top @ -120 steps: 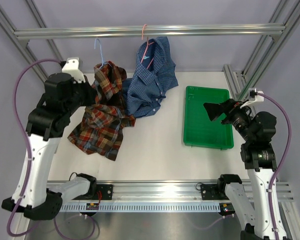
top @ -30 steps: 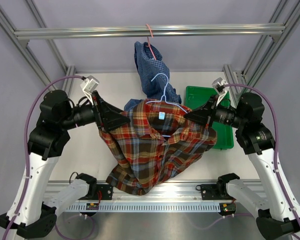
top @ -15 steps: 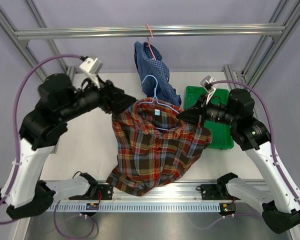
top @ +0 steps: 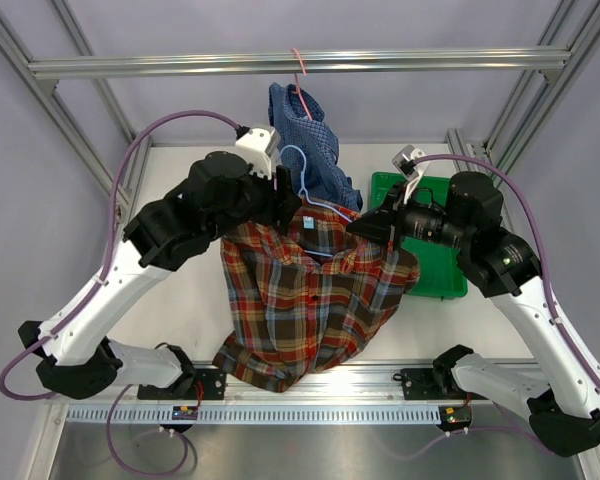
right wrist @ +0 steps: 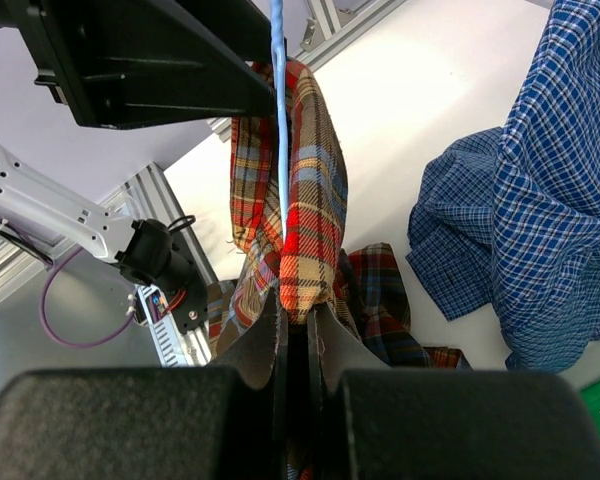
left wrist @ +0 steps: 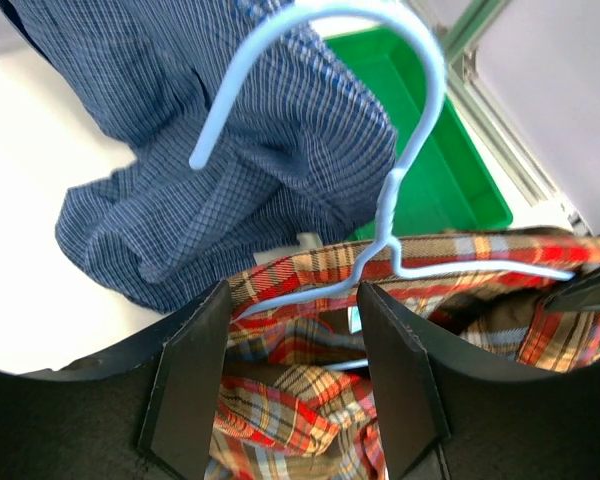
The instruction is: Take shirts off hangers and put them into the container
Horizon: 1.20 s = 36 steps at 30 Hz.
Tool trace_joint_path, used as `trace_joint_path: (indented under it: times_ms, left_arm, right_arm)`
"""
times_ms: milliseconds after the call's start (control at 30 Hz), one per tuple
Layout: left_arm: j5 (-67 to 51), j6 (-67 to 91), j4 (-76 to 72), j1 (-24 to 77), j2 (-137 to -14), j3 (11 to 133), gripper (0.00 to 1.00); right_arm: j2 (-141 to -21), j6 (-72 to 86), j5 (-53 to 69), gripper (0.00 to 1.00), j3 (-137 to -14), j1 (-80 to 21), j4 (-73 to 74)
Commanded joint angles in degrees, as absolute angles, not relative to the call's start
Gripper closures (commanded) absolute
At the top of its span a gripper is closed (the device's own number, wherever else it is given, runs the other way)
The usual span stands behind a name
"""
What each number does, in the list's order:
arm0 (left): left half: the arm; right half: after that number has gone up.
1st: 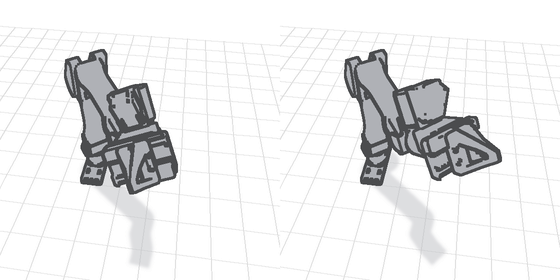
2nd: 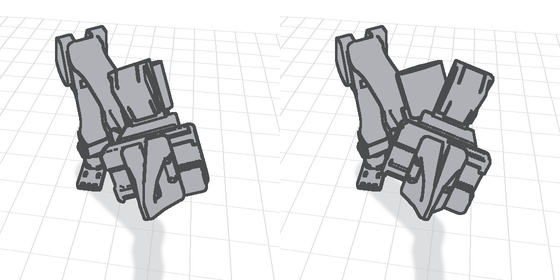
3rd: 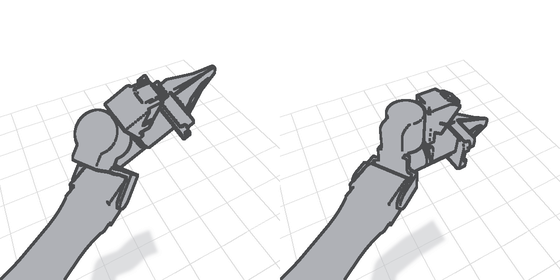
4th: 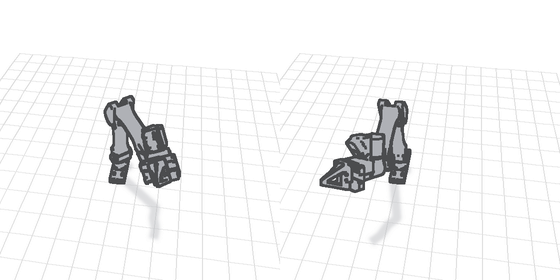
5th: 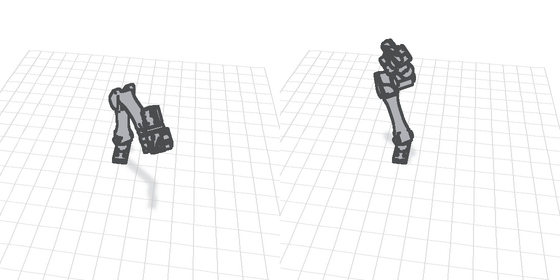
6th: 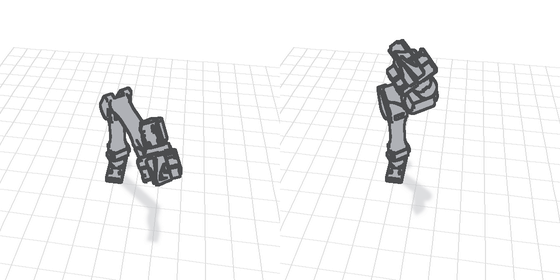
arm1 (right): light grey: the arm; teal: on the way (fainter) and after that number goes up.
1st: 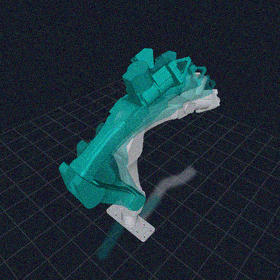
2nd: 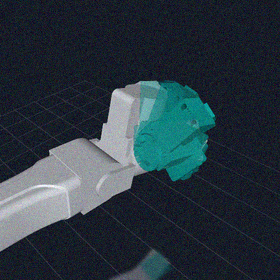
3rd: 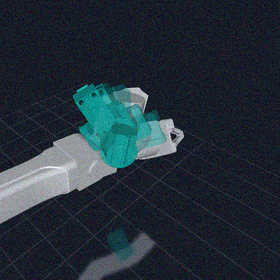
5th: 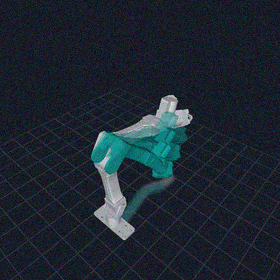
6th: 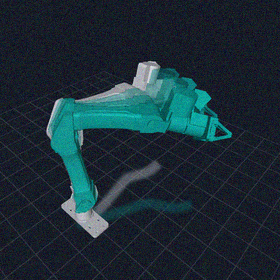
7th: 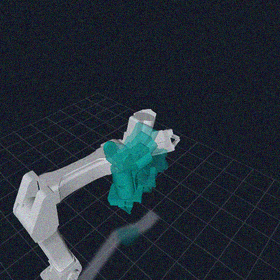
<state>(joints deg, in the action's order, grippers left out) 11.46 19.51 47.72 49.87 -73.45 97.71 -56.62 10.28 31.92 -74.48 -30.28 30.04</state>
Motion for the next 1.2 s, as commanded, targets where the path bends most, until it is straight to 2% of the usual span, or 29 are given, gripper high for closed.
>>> trace_joint_path:
  times_ms: [0, 267, 633, 1167]
  left_arm:
    - [16.96, 19.43, 42.10, 51.32, -70.84, 97.73, 0.43]
    - [18.55, 19.16, 39.90, 56.42, -66.09, 96.85, 0.43]
    - [18.81, 16.96, 39.73, 56.43, -74.70, 103.35, 0.41]
    - [22.68, 15.21, 40.17, 56.43, -75.15, 104.85, 0.42]
  right_arm:
    - [-56.43, 10.02, 30.59, 1.00, -77.87, -31.20, 28.12]
    - [-56.34, 9.93, 29.79, 1.00, -77.69, -31.46, 28.30]
    - [-56.69, 10.20, 28.74, 1.00, -79.89, -33.92, 29.18]
    - [-56.52, 9.84, 28.30, 1.00, -79.45, -34.89, 29.62]
